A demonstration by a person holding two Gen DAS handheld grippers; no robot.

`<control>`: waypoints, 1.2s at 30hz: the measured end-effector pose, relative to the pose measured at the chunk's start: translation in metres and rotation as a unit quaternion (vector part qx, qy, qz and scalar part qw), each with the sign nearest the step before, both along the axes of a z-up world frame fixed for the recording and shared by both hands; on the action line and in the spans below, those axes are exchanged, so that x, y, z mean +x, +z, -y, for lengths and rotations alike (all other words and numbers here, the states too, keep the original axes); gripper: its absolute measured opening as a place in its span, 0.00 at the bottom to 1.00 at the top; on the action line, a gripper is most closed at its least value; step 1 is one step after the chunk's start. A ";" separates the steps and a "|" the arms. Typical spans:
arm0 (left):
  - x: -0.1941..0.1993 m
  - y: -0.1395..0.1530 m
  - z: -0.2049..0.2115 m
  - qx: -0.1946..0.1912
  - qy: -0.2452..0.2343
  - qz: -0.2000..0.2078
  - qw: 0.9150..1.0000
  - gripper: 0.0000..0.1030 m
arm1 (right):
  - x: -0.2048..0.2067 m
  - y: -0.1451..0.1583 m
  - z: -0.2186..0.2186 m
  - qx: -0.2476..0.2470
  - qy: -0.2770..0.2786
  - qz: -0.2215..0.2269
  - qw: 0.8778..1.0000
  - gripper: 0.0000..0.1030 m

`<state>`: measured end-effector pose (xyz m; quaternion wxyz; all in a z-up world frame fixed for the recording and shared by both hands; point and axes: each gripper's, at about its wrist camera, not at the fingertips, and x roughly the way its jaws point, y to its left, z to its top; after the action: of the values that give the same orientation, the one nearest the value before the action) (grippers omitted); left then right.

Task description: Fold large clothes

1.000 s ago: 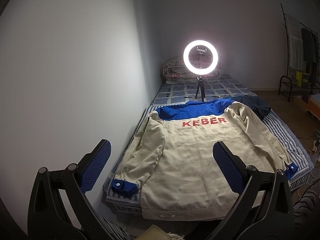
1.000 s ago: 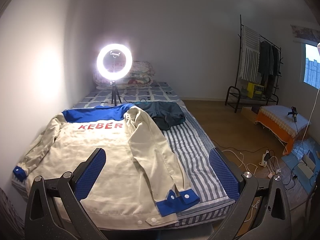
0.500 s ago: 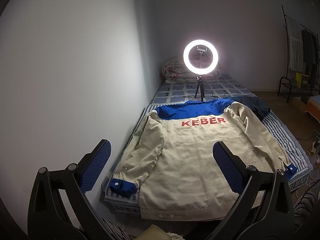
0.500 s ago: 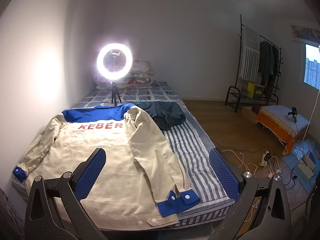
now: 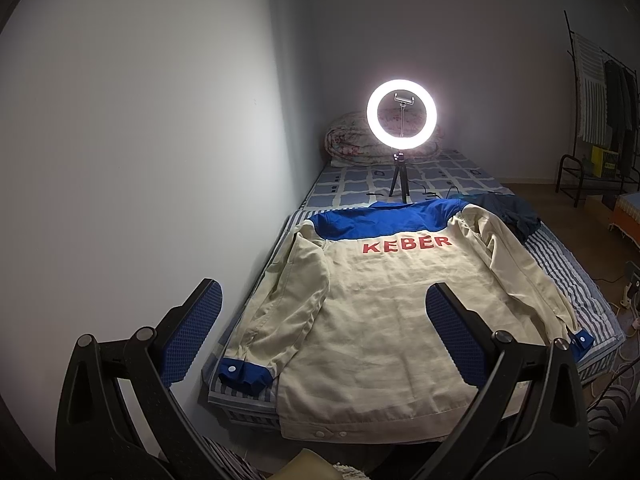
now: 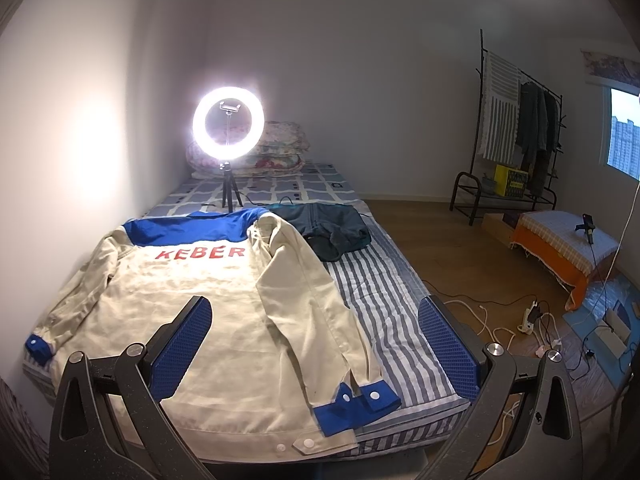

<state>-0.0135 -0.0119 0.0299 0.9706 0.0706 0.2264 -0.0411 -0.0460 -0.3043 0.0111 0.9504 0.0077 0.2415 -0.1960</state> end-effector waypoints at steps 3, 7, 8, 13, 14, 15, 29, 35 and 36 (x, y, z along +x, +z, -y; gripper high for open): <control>0.000 -0.001 0.000 0.000 0.000 0.000 1.000 1.00 | 0.000 0.000 0.000 0.001 0.000 0.000 1.000 1.00; -0.001 -0.002 -0.001 0.000 0.000 0.000 1.000 1.00 | 0.004 0.000 0.000 0.001 0.001 -0.001 1.000 1.00; -0.001 -0.002 -0.002 -0.001 0.000 0.000 1.000 1.00 | 0.003 0.000 0.000 0.001 0.000 -0.001 1.000 1.00; -0.001 -0.004 -0.003 -0.002 0.000 0.001 1.000 1.00 | 0.004 0.000 0.000 0.001 0.001 -0.001 1.000 1.00; -0.001 -0.003 -0.002 -0.002 0.000 0.000 1.000 1.00 | 0.006 0.000 -0.002 0.001 0.001 -0.002 1.000 1.00; -0.002 -0.004 -0.003 -0.001 0.000 0.000 1.000 1.00 | 0.007 0.000 -0.002 0.001 0.002 -0.002 1.000 1.00; 0.007 -0.021 -0.012 -0.005 0.016 -0.012 1.000 1.00 | 0.026 -0.002 -0.020 0.002 0.025 -0.003 1.000 1.00; 0.012 -0.041 -0.038 -0.003 0.032 -0.024 0.999 1.00 | 0.044 -0.003 -0.038 0.016 0.060 0.010 0.998 0.99; 0.011 -0.044 -0.043 -0.003 0.034 -0.027 0.999 1.00 | 0.047 -0.002 -0.044 0.014 0.071 0.015 0.997 1.00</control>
<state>-0.0028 0.0307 -0.0145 0.9653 0.0584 0.2545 -0.0110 0.0014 -0.2607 0.0088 0.9653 0.0070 0.2298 -0.1241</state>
